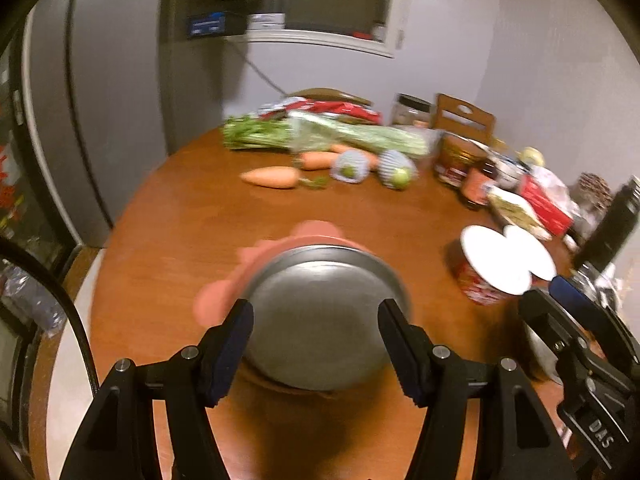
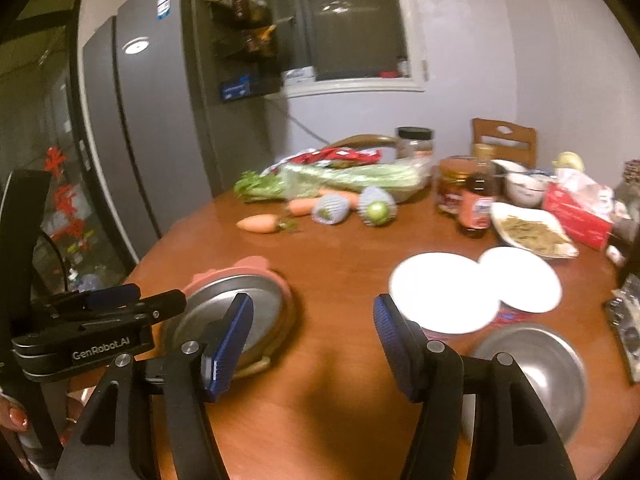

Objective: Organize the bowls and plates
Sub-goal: 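Open the left gripper and withdraw it from the pan rim, then move the left gripper to the stainless steel bowl and grasp its rim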

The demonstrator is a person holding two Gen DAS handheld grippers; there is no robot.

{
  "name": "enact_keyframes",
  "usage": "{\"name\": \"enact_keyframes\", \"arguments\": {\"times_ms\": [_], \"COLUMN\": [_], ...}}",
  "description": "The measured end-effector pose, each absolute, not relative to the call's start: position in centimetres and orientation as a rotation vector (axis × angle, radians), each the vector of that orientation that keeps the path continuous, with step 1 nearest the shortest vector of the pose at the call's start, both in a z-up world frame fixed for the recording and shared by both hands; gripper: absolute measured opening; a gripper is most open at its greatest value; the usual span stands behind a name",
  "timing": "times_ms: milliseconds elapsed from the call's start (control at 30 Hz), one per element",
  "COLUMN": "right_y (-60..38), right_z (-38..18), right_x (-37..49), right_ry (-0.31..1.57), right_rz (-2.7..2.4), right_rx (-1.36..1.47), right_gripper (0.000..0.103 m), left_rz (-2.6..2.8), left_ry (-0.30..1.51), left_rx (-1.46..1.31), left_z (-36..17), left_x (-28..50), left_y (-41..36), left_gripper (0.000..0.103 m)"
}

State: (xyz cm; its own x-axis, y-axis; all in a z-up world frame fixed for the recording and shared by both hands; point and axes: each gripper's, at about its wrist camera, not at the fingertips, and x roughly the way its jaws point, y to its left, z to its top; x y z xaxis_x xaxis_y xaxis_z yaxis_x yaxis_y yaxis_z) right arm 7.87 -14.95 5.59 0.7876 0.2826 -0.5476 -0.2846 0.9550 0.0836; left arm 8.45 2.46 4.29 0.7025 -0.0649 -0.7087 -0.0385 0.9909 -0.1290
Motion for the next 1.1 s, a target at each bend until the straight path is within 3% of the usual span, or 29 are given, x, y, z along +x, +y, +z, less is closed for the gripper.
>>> {"name": "enact_keyframes", "arguments": {"times_ms": [533,1100], "right_y": [-27.6,-36.1], "right_z": [5.9,4.5], "right_x": [4.5,3.6], "right_ry": [0.575,0.608], "right_rz": [0.062,-0.037], "right_rx": [0.042,0.096], "right_gripper": [0.065,0.065], "left_rz": [-0.181,-0.246], "left_ry": [0.787,0.835], "left_rx": [-0.040,0.042], "left_z": [5.1,3.9], "left_x": [7.0,7.8], "left_y": [-10.1,-17.8], "left_gripper": [0.064,0.064]}}
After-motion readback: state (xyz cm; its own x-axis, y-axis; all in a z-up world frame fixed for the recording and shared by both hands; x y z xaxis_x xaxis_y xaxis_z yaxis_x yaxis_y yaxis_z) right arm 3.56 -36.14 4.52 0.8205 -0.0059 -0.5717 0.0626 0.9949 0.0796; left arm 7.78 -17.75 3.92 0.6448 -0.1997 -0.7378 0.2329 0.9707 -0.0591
